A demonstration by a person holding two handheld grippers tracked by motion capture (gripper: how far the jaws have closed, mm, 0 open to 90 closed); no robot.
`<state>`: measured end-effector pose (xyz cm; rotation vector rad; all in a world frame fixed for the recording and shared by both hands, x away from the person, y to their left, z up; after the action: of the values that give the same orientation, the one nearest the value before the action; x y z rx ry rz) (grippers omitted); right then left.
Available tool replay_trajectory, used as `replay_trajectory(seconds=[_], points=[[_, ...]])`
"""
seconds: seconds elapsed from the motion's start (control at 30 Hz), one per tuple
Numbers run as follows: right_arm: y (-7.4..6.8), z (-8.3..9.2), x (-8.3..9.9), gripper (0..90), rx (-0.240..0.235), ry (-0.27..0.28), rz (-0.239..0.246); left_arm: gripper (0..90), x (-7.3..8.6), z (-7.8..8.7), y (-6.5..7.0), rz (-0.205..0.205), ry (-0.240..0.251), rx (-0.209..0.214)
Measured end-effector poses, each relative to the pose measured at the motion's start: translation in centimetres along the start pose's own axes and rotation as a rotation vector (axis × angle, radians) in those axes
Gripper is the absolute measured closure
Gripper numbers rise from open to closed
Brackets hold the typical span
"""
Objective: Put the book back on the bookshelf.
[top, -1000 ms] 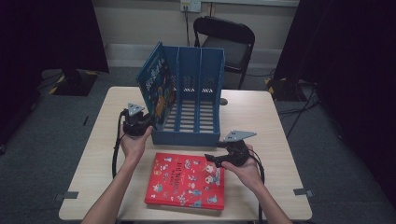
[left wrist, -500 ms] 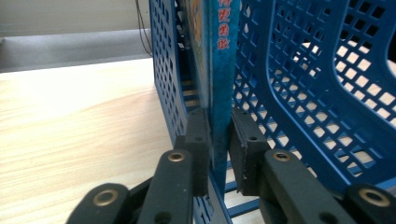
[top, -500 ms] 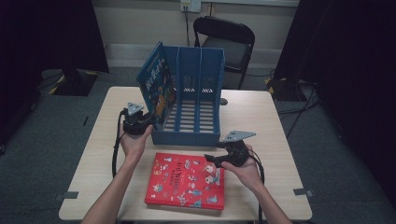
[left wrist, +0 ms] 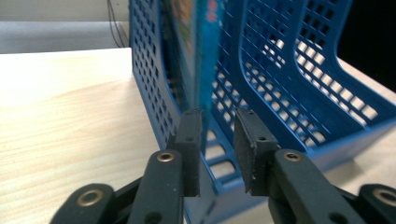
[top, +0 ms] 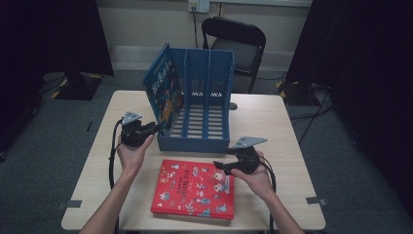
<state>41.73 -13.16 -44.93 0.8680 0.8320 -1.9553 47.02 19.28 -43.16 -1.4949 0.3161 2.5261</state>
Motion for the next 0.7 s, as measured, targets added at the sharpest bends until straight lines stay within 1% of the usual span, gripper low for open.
replay_trajectory(seconds=[0.07,0.1,0.13,0.2,0.23,0.27,0.3,0.33,0.37,0.4,0.47,0.53,0.6,0.7], points=[[-0.1,-0.1,0.0,27.3,-0.004,0.0,-0.002,77.1,0.4,0.4,0.2,0.016,-0.006,0.036],[-0.1,-0.1,0.0,27.3,-0.005,-0.003,-0.003,77.1,0.6,0.6,0.5,0.003,-0.002,0.035],[-0.1,-0.2,0.0,27.3,-0.006,-0.005,-0.004,77.1,0.7,0.8,0.7,-0.019,-0.004,0.034],[-0.2,-0.4,0.1,27.4,-0.009,-0.012,0.002,76.6,1.0,1.1,1.0,-0.046,-0.016,0.029],[-0.2,-0.4,0.1,27.4,-0.009,-0.012,0.002,76.6,1.1,1.3,1.2,-0.054,-0.021,0.037],[-0.3,-0.4,0.0,27.4,-0.006,-0.014,0.006,76.3,1.3,1.5,1.3,-0.052,-0.024,0.047],[-0.3,-0.4,0.0,27.5,-0.007,-0.011,0.006,75.0,1.4,1.7,1.5,-0.066,-0.027,0.048],[-0.3,-0.3,0.0,27.6,-0.008,-0.009,0.007,75.1,1.6,1.8,1.7,-0.101,-0.034,0.04],[-0.3,-0.3,-0.1,27.6,-0.006,-0.008,0.006,75.9,1.8,2.0,1.9,-0.125,-0.046,0.042],[-0.2,-0.1,-0.1,27.7,0.0,-0.006,0.007,76.1,2.0,2.3,2.1,-0.133,-0.058,0.057],[-0.2,0.0,-0.1,27.8,0.001,-0.008,0.007,76.1,2.3,2.9,2.2,-0.153,-0.068,0.065],[-0.3,0.2,0.0,27.8,0.005,-0.019,0.01,76.1,2.6,3.6,2.4,-0.146,-0.075,0.086],[-0.5,0.4,0.2,27.8,0.01,-0.036,0.019,76.1,3.1,4.2,2.7,-0.156,-0.09,0.101],[-0.6,0.8,0.7,27.9,0.018,-0.042,0.017,76.1,4.0,4.8,3.2,-0.18,-0.122,0.132]])
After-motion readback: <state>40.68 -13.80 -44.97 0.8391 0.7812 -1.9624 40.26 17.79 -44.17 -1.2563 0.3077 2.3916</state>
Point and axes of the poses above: each handheld gripper's, and its own axes: z roughly backward along the jaws, x roughly out of its underside, y roughly to its right, the point moved 4 cm from there along -z, roughly forward along the jaws, and after that the axes turned 13 degrees about -x, right-handed, at the moved point
